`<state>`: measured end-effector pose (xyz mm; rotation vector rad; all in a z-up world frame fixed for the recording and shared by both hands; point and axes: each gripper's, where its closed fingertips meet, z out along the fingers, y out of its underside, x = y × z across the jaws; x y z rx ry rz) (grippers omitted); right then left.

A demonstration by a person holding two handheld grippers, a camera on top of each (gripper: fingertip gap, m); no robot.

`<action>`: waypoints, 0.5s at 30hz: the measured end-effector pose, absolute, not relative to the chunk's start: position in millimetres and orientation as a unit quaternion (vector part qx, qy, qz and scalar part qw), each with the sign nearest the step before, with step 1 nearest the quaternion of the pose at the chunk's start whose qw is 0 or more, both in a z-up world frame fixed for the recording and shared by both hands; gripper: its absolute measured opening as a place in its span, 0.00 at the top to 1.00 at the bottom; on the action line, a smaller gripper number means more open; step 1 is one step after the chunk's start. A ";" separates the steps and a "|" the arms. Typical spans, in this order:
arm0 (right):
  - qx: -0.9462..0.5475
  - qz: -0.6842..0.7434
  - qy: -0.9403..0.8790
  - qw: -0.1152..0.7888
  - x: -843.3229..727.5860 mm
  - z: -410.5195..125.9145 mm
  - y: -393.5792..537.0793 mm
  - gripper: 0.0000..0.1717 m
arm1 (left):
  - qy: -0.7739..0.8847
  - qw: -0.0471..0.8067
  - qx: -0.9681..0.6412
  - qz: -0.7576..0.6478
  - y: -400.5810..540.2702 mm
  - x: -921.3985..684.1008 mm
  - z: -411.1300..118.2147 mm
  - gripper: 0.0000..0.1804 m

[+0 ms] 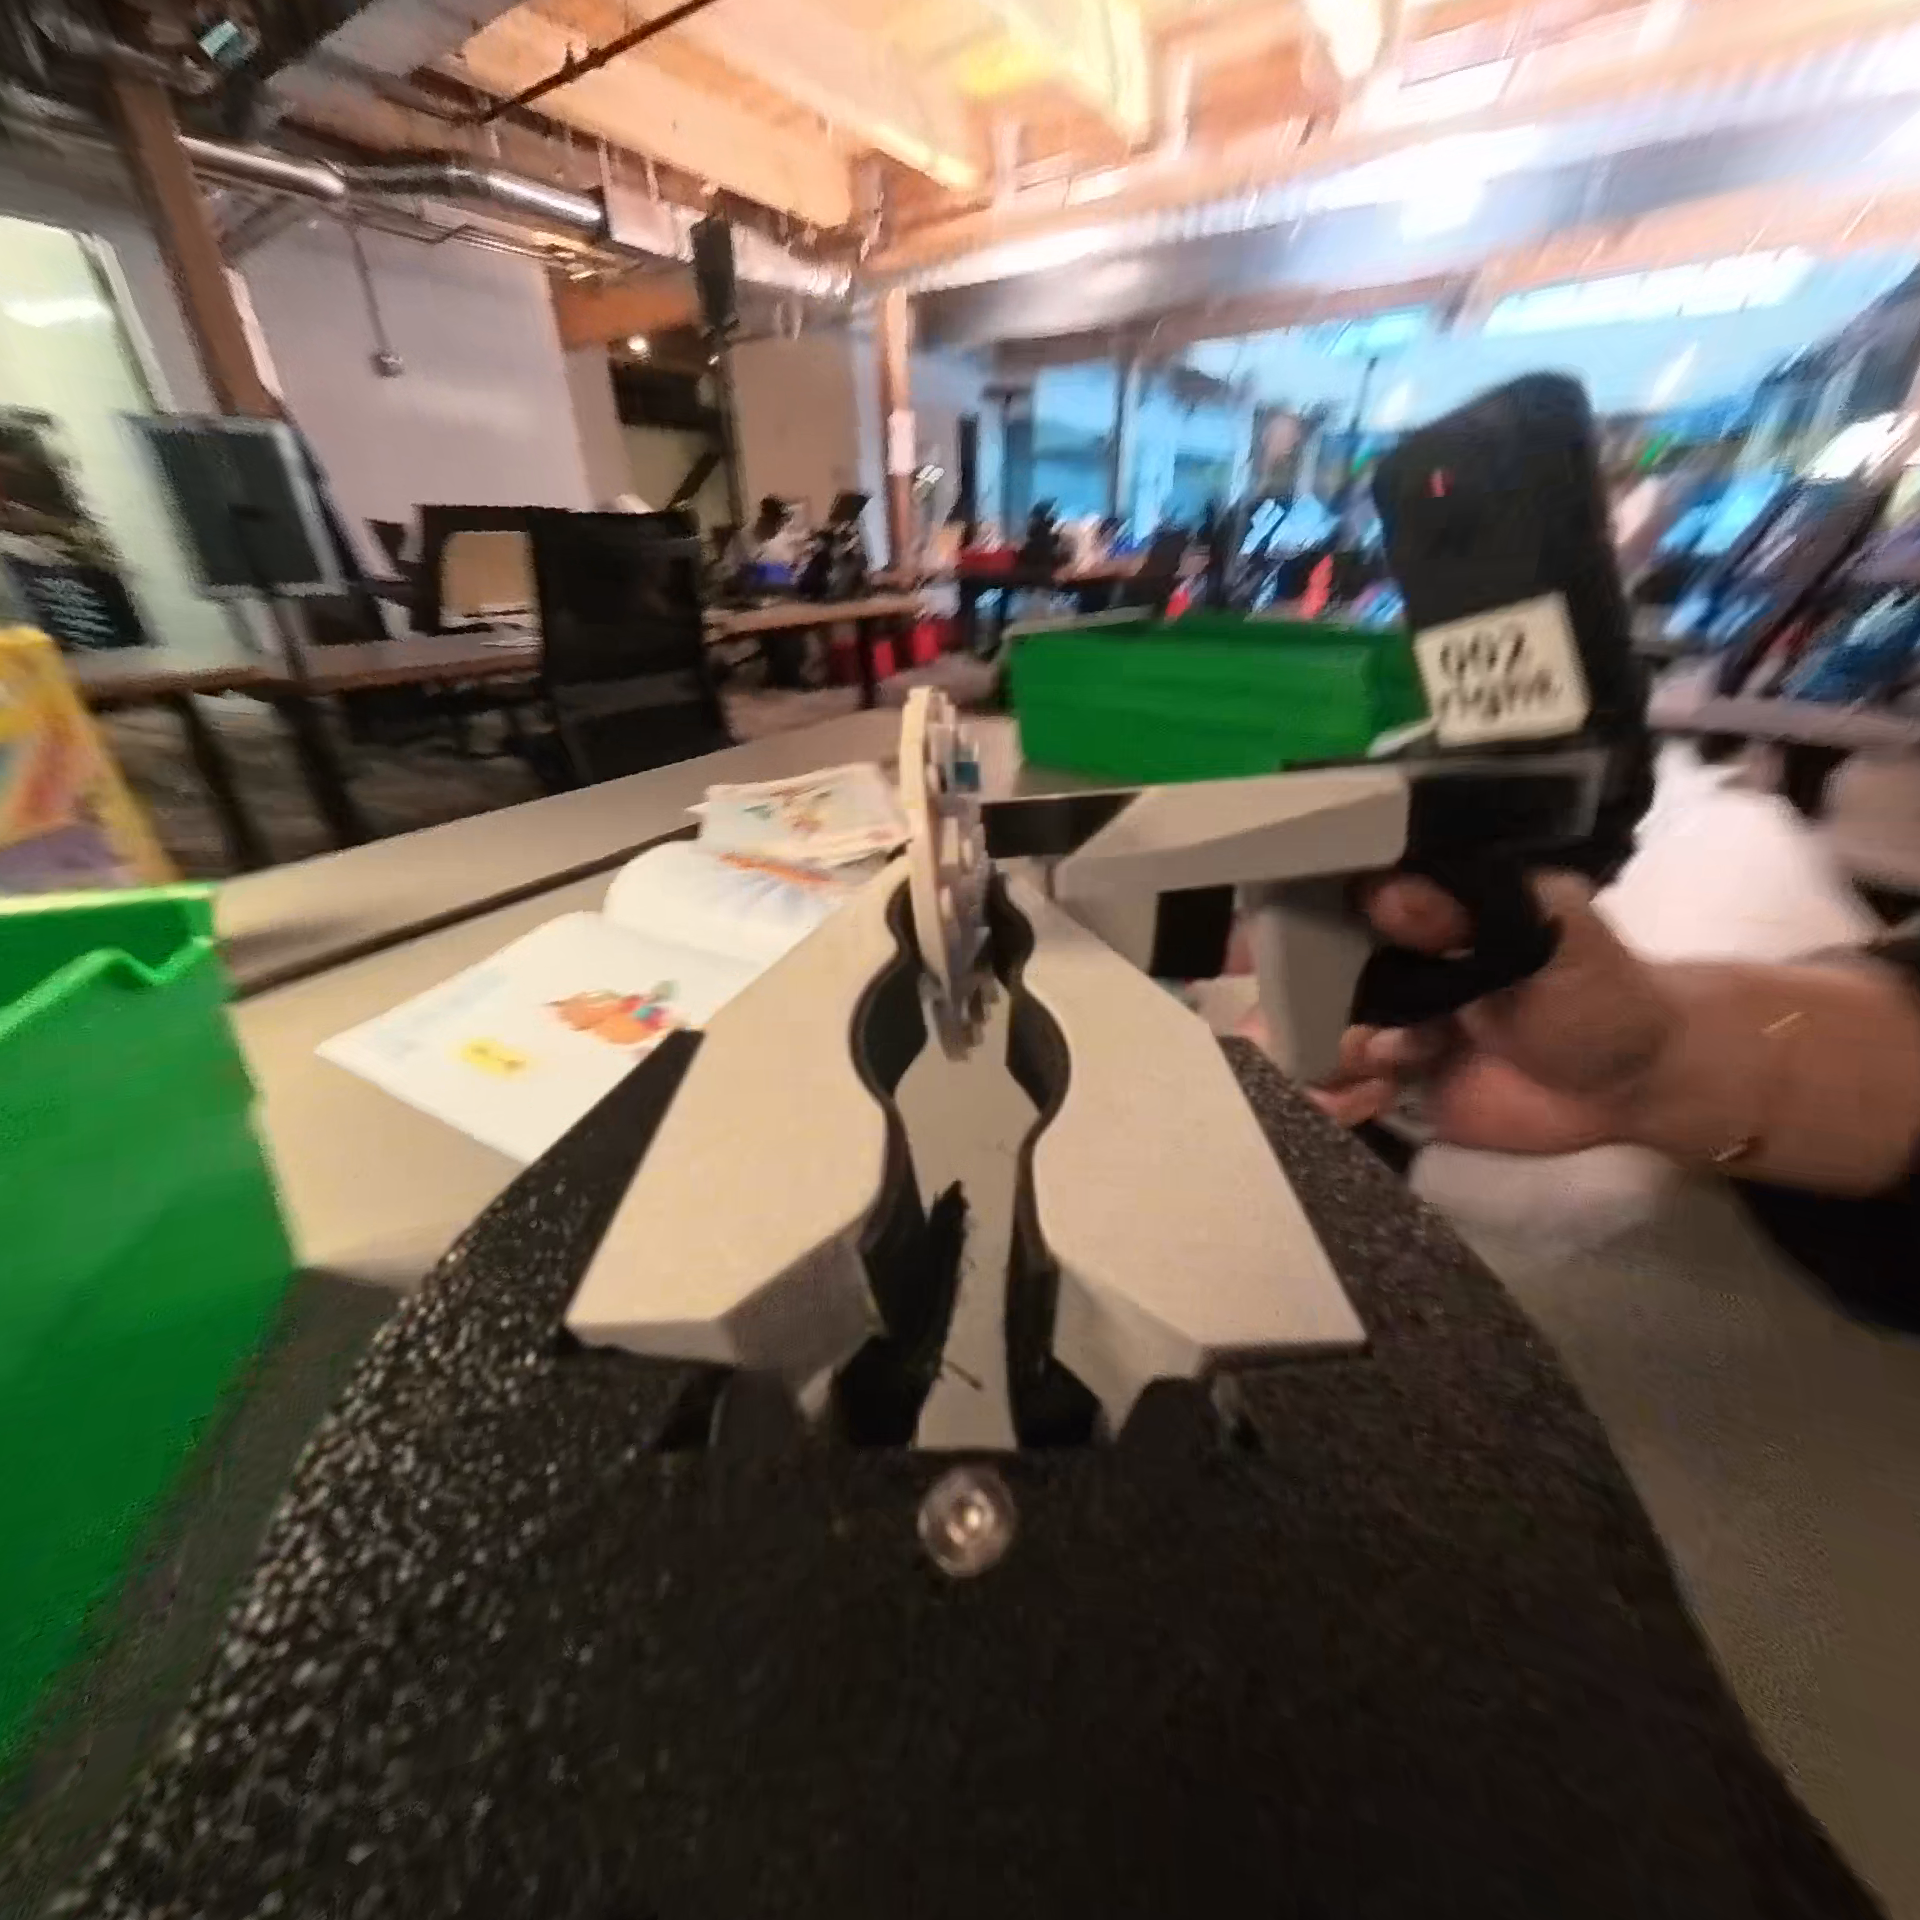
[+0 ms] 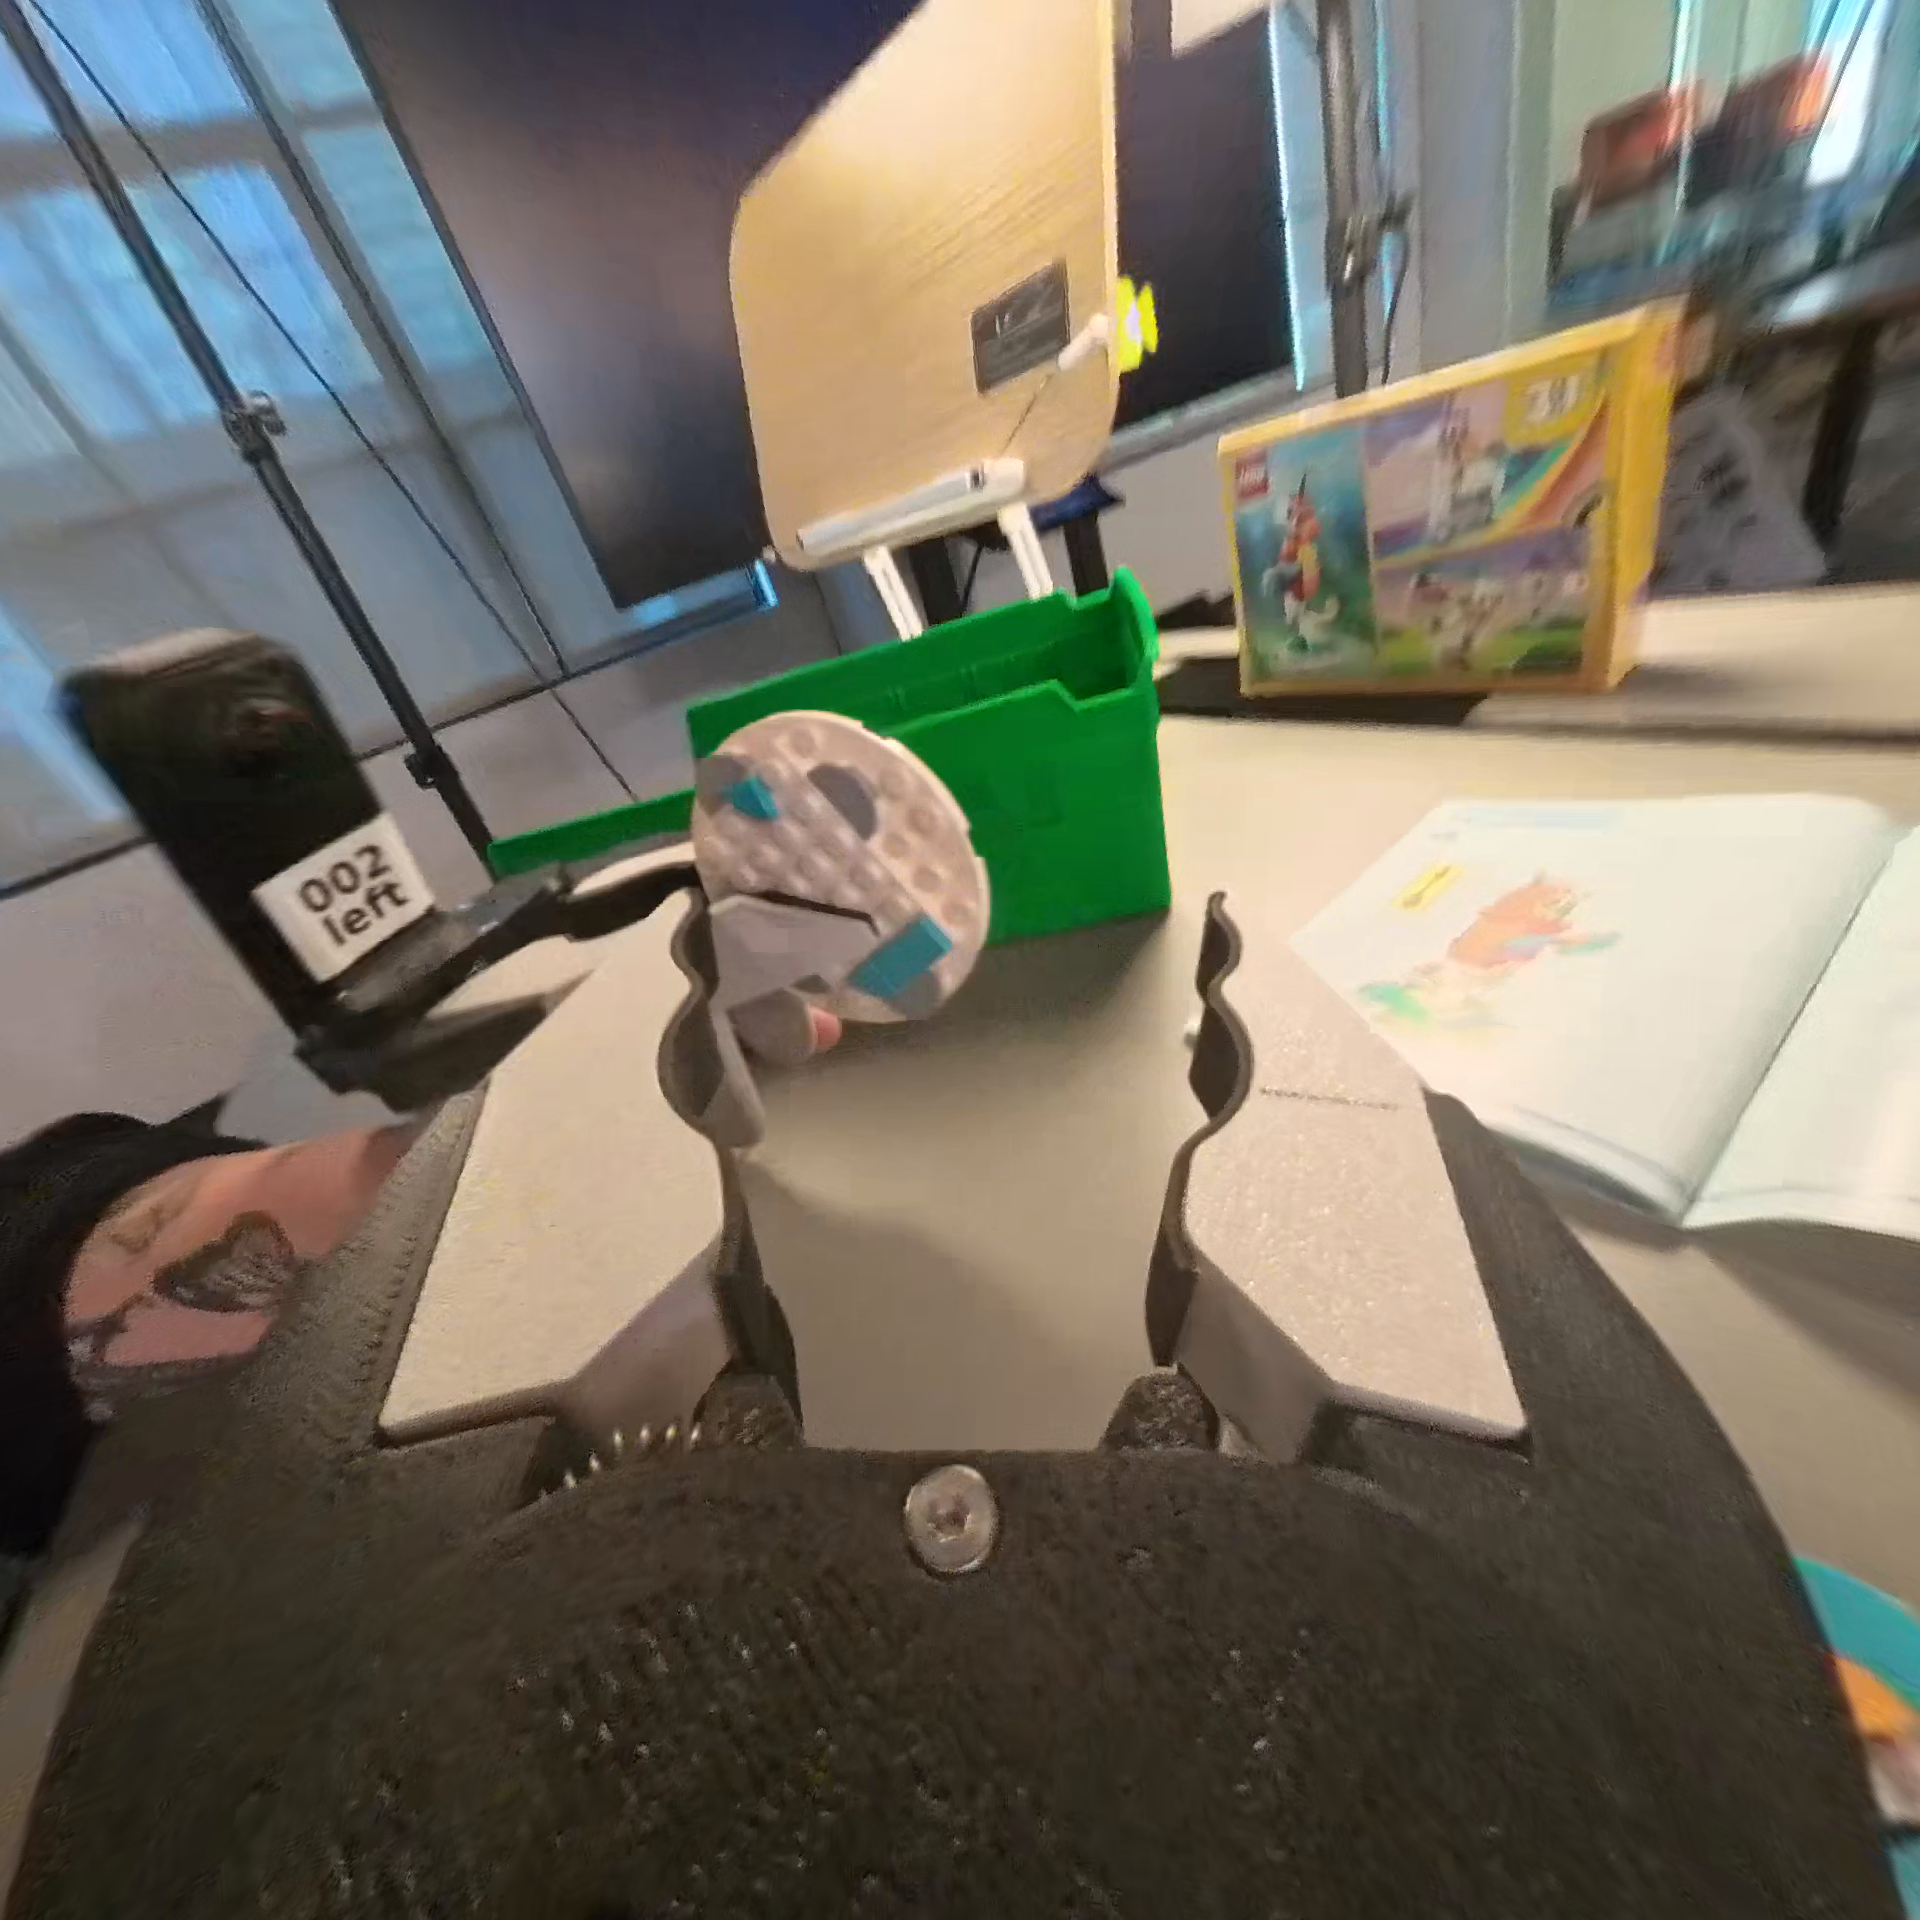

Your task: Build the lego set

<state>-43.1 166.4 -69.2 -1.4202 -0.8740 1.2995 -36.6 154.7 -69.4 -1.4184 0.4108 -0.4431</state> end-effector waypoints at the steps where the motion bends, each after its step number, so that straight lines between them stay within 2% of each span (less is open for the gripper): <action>1: -0.568 0.516 -0.373 0.522 -38.9 -63.4 167.1 0.47 | 0.162 0.715 -0.633 -0.249 153.0 -38.8 -63.6 0.97; 3: -0.527 0.443 -0.429 0.585 -32.9 -58.4 165.4 0.49 | 0.112 0.696 -0.615 -0.354 149.6 -44.2 -55.0 0.97; 6: -0.442 0.268 -0.535 0.668 -29.2 -62.3 160.5 0.51 | 0.040 0.622 -0.588 -0.515 147.2 -48.6 -52.2 0.97; 8: -0.355 0.122 -0.587 0.717 -29.4 -65.5 156.3 0.59 | -0.004 0.593 -0.553 -0.585 147.1 -54.5 -48.4 0.97; 10: -0.268 0.018 -0.614 0.742 -33.6 -69.6 145.8 0.69 | 0.011 0.583 -0.564 -0.585 145.9 -47.1 -51.2 0.97; 12: -0.230 -0.017 -0.609 0.759 -37.6 -69.0 137.2 0.76 | 0.031 0.572 -0.578 -0.581 143.7 -37.6 -54.6 0.97; 15: -0.222 -0.035 -0.576 0.786 -35.6 -57.0 137.8 0.79 | 0.026 0.570 -0.572 -0.589 143.1 -38.3 -53.6 0.97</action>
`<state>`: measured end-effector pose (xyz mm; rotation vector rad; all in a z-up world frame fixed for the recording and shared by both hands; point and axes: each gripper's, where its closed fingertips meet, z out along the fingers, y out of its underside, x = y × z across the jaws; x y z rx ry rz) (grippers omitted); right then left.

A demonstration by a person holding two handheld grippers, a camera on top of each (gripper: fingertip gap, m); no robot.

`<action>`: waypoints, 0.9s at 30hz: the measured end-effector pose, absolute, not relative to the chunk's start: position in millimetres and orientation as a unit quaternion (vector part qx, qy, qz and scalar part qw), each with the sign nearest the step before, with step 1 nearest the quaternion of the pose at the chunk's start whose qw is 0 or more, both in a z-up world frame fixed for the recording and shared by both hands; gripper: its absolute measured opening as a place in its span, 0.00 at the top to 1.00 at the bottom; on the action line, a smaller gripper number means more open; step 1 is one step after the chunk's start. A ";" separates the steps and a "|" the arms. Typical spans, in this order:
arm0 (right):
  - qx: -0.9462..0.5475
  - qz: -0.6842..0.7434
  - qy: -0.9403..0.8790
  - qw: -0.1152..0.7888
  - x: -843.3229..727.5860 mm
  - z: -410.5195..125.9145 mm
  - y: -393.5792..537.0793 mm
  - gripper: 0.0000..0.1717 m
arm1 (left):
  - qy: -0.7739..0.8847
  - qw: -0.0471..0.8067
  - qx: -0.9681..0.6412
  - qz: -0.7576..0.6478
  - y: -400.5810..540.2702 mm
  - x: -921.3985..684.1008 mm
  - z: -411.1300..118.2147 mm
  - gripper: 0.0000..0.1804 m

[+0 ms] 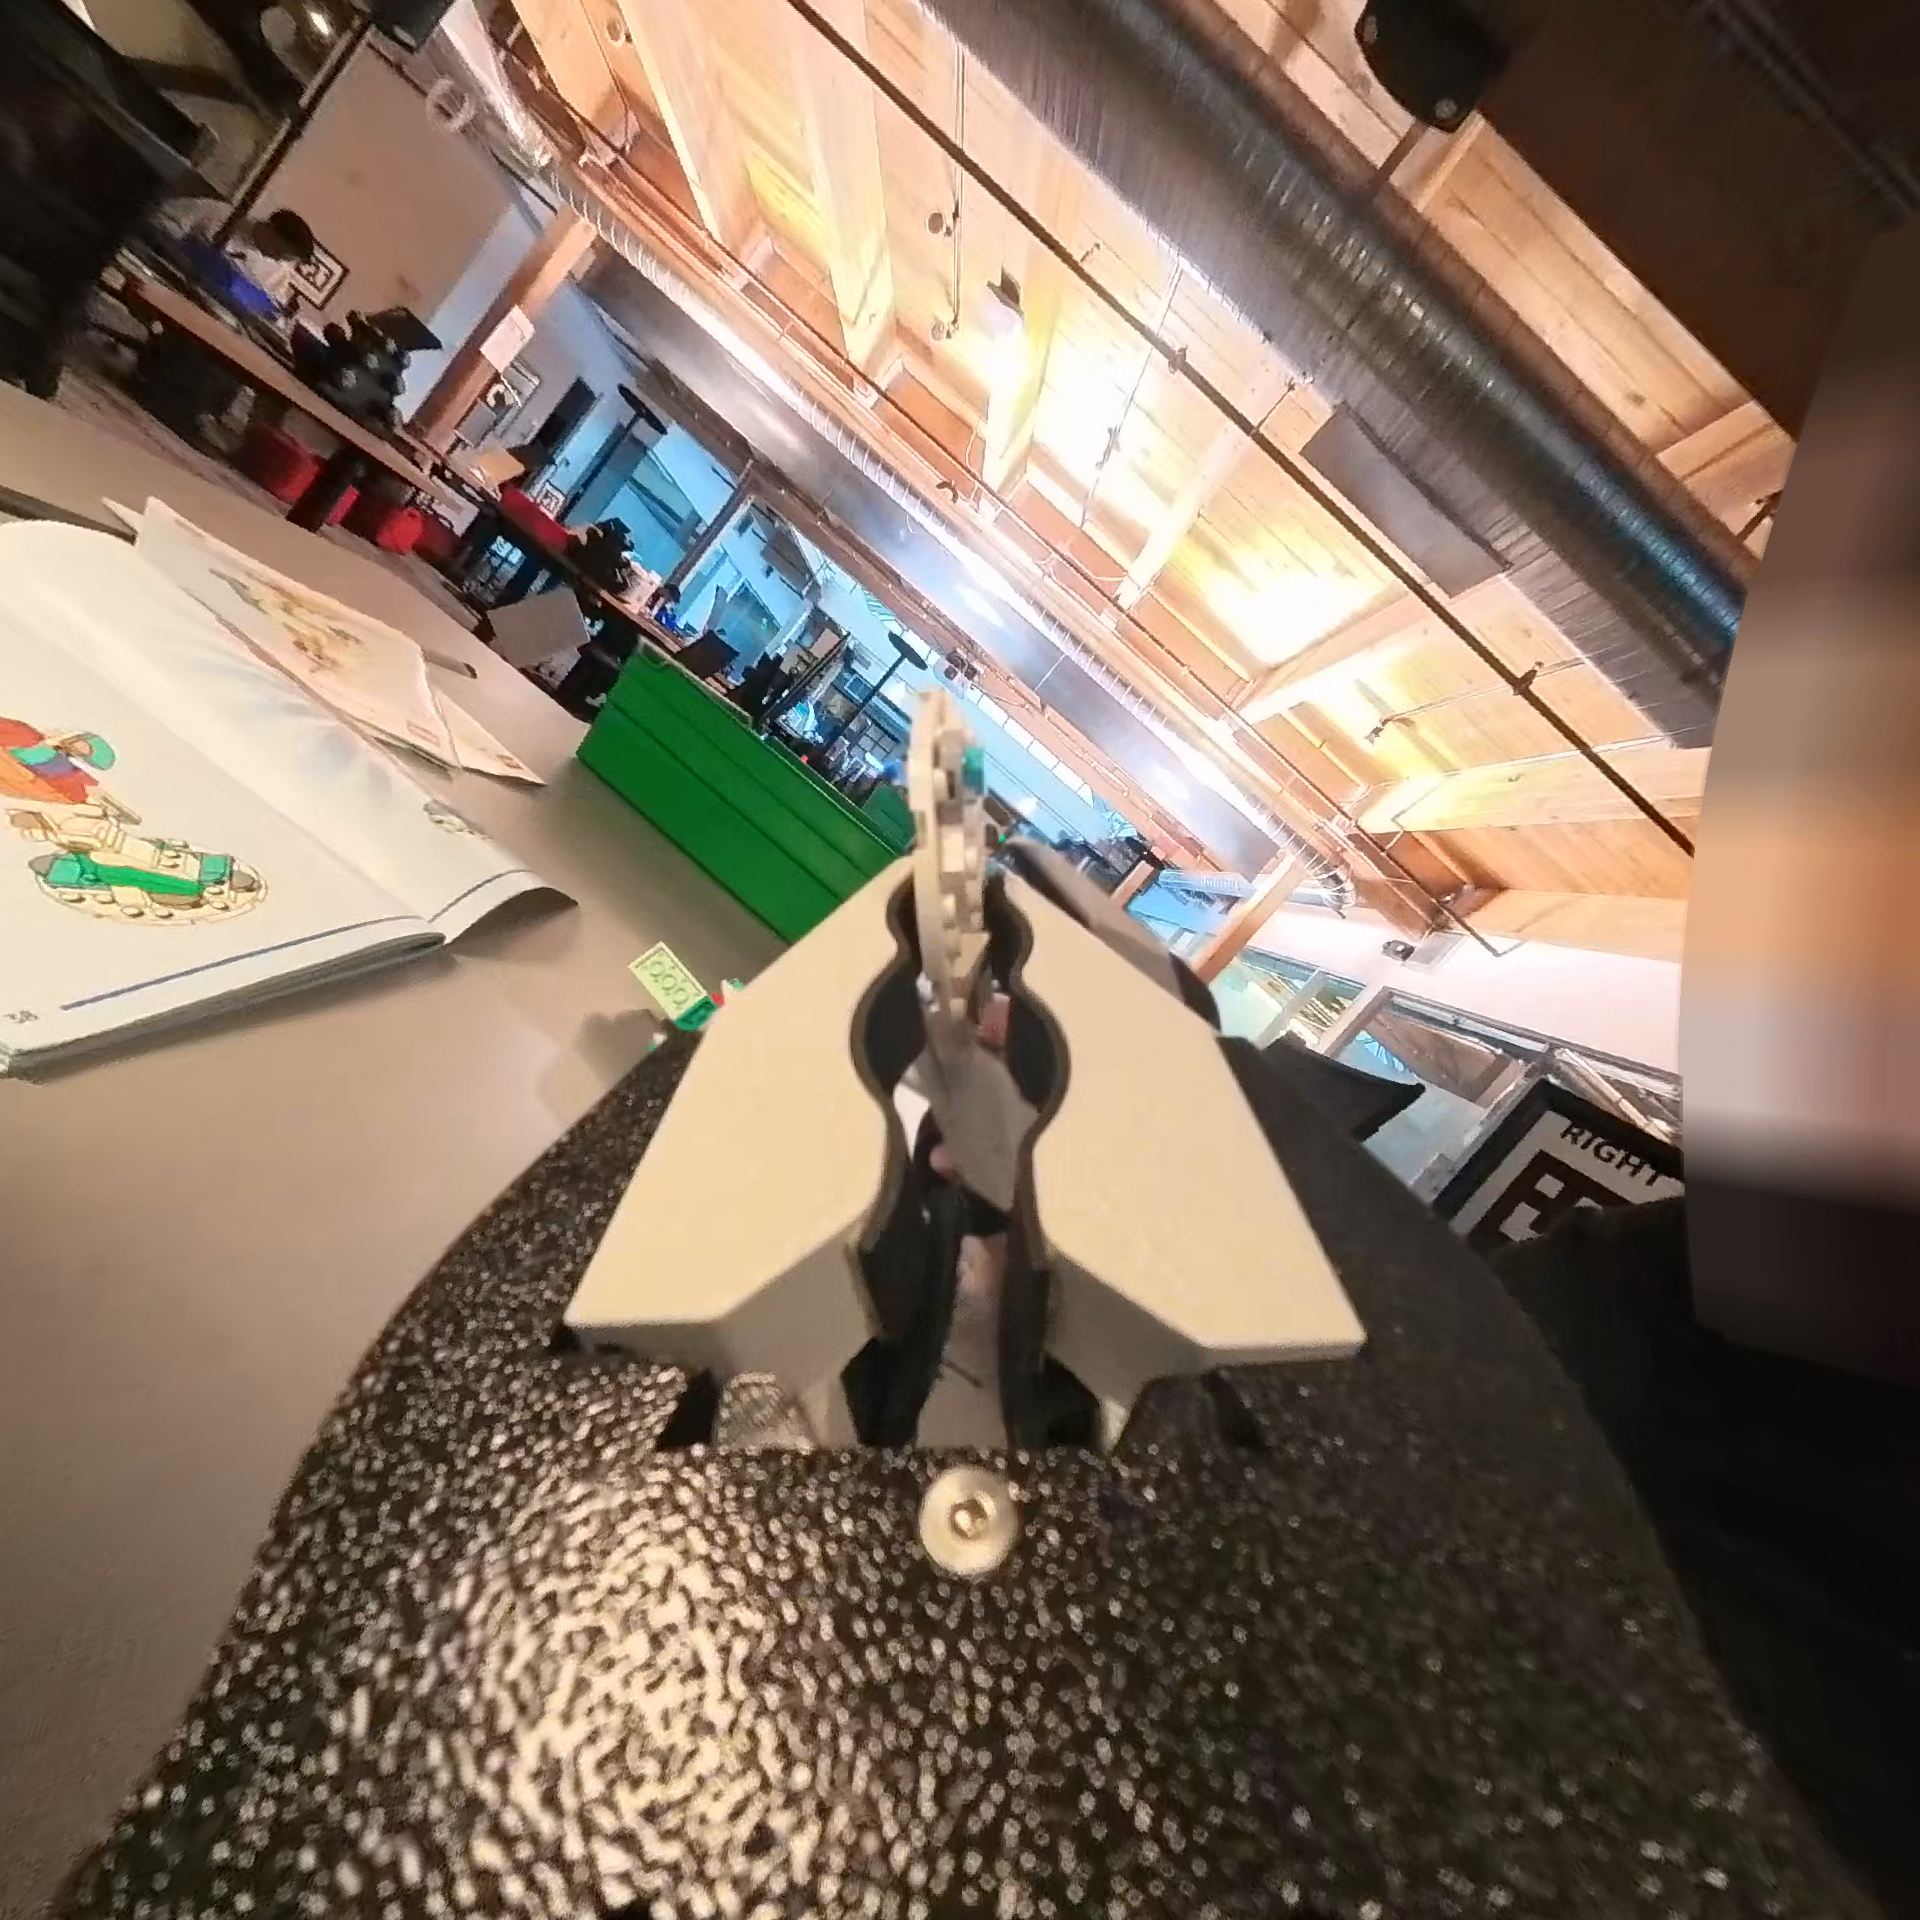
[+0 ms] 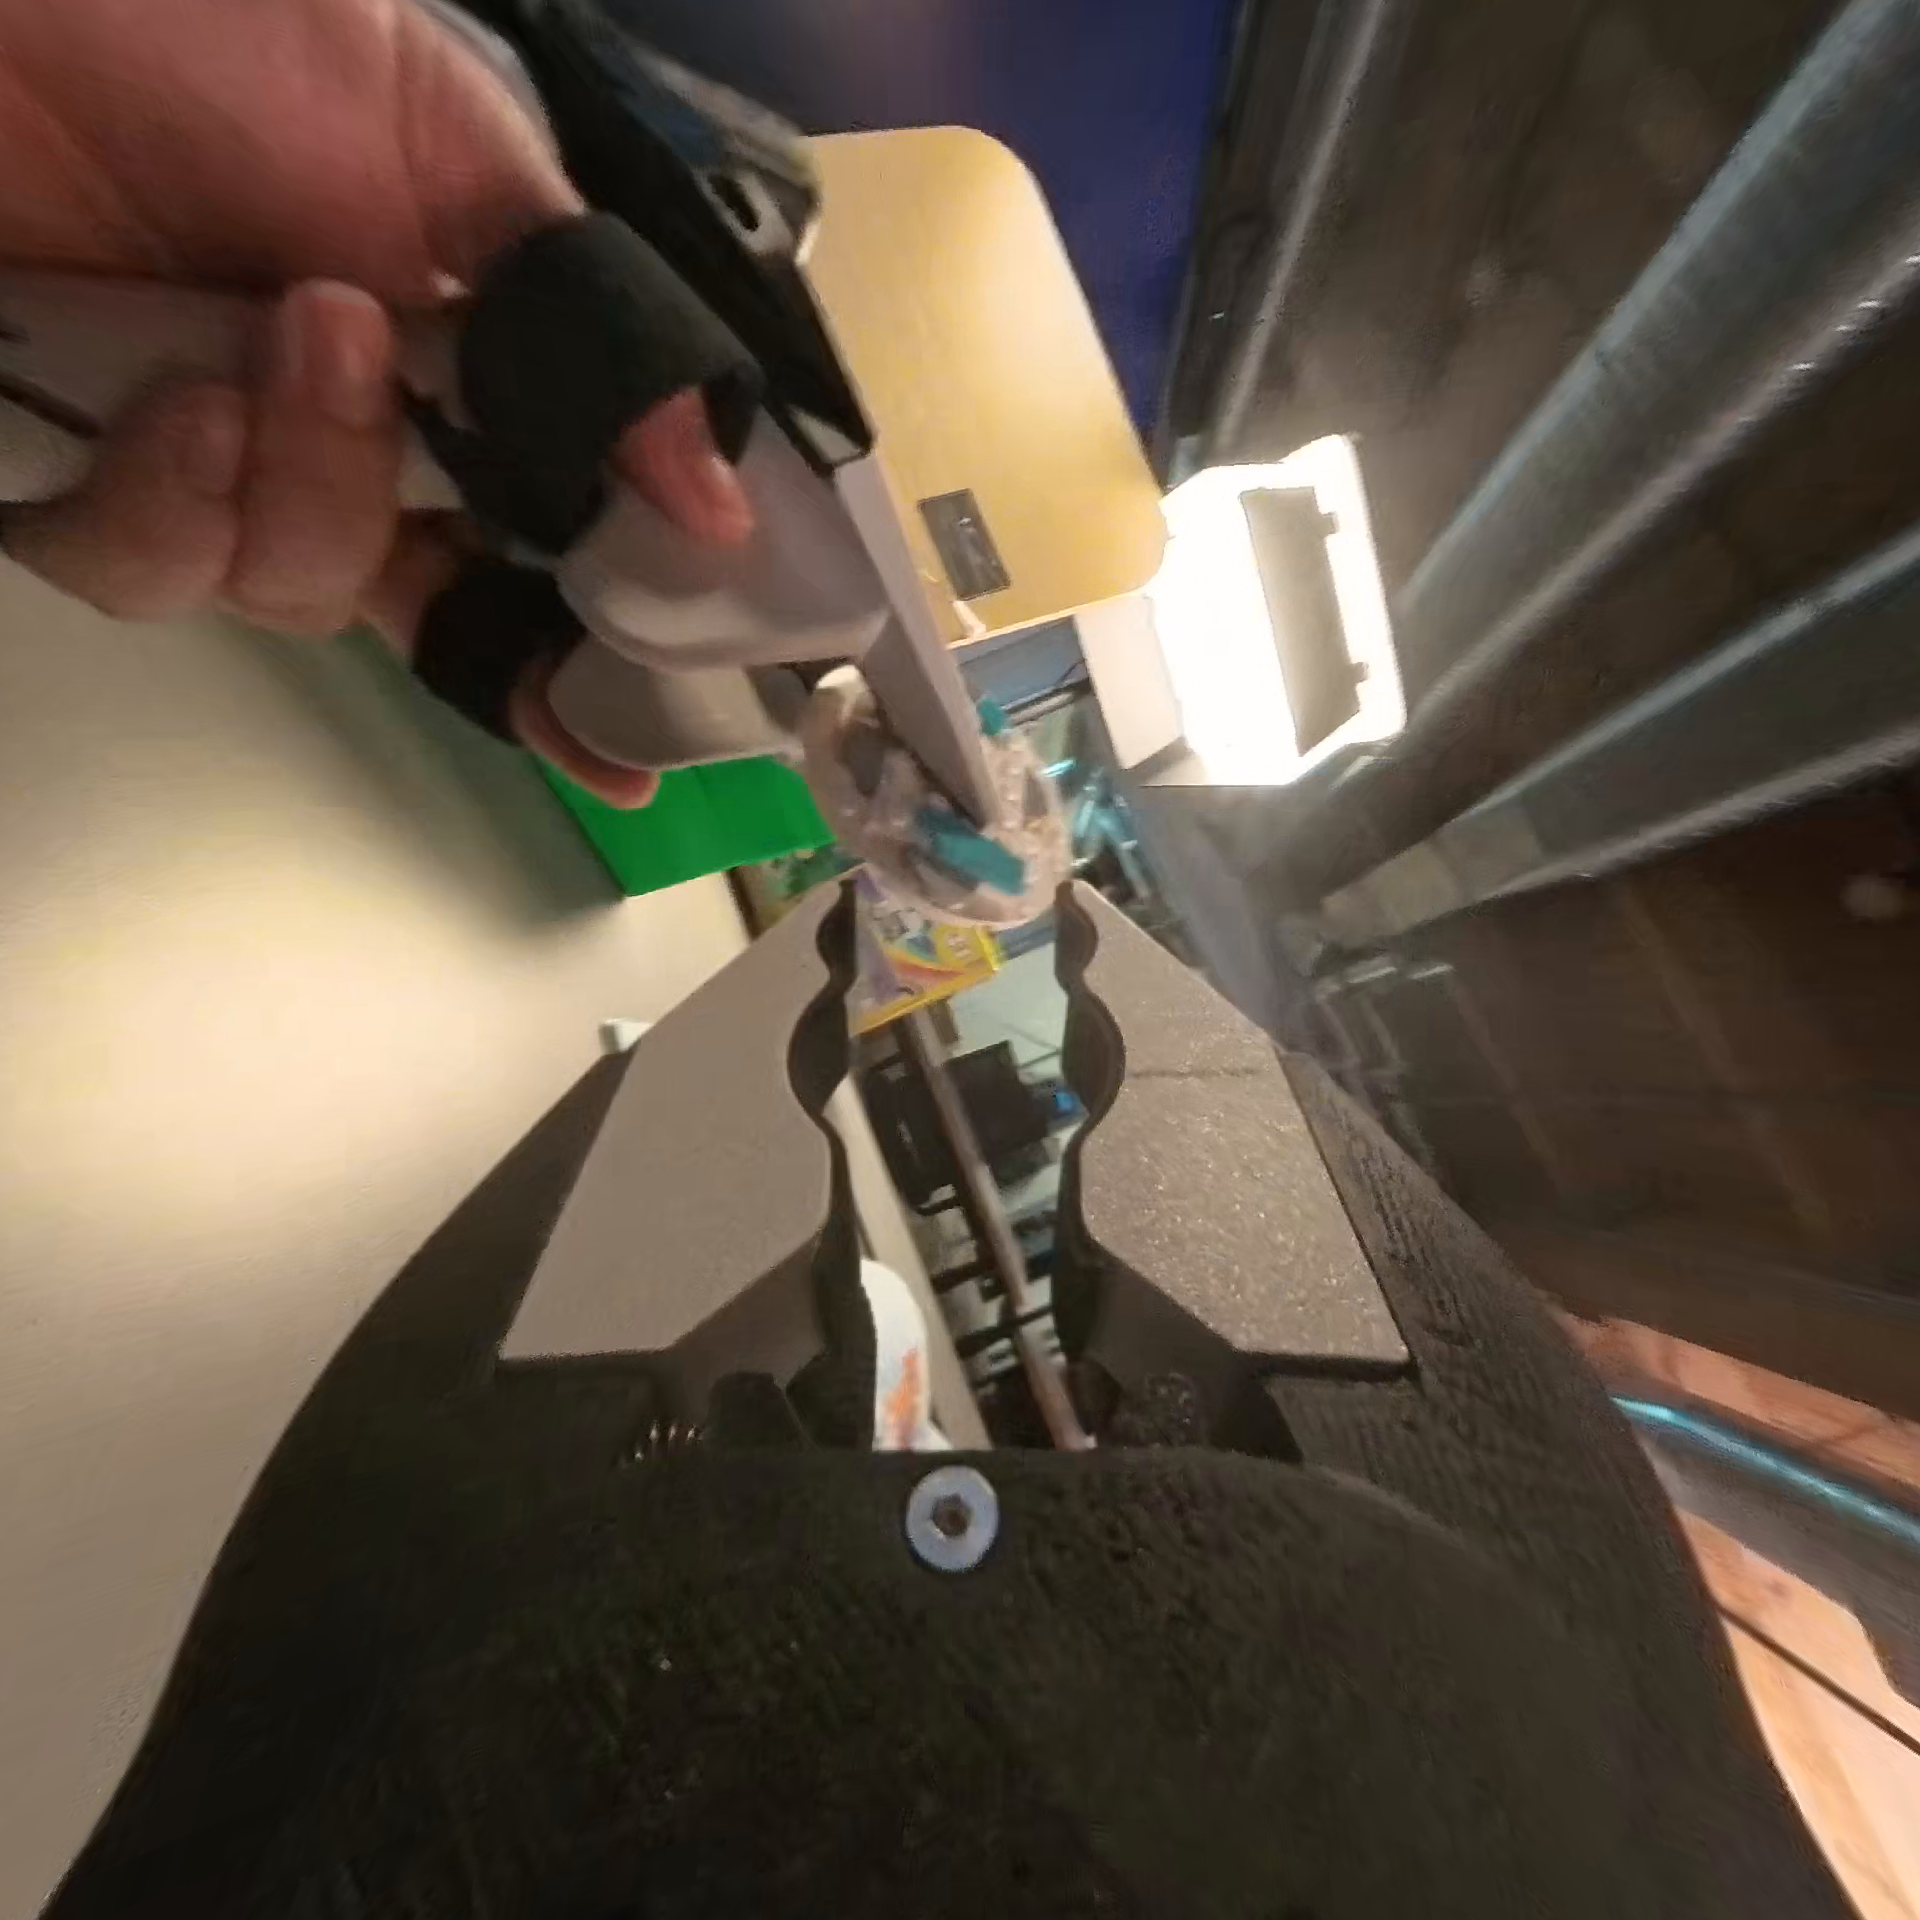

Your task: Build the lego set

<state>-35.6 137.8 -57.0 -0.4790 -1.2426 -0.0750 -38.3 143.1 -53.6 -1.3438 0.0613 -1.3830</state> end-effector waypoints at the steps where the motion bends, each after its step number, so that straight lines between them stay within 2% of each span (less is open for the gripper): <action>1: -0.217 -0.040 -0.567 0.794 -34.3 -52.8 137.5 0.78 | 0.024 0.566 -0.570 -0.595 143.3 -38.7 -53.5 0.97; 10: -0.198 -0.063 -0.593 0.778 -39.2 -64.1 135.9 0.85 | 0.022 0.545 -0.578 -0.607 144.5 -35.0 -58.4 0.97; 15: -0.208 -0.057 -0.590 0.778 -38.8 -64.4 137.7 0.85 | 0.023 0.549 -0.579 -0.602 144.8 -35.1 -58.2 0.97; 18: -0.216 -0.042 -0.582 0.783 -38.4 -60.9 136.6 0.85 | 0.048 0.588 -0.581 -0.561 143.7 -35.3 -54.8 0.97; 23: -0.282 0.067 -0.569 0.770 -34.9 -57.7 136.2 0.84 | 0.107 0.666 -0.575 -0.463 139.2 -35.5 -46.4 0.97; 27: -0.287 0.070 -0.570 0.767 -33.7 -58.2 137.1 0.84 | 0.159 0.710 -0.578 -0.369 137.9 -33.9 -46.4 0.96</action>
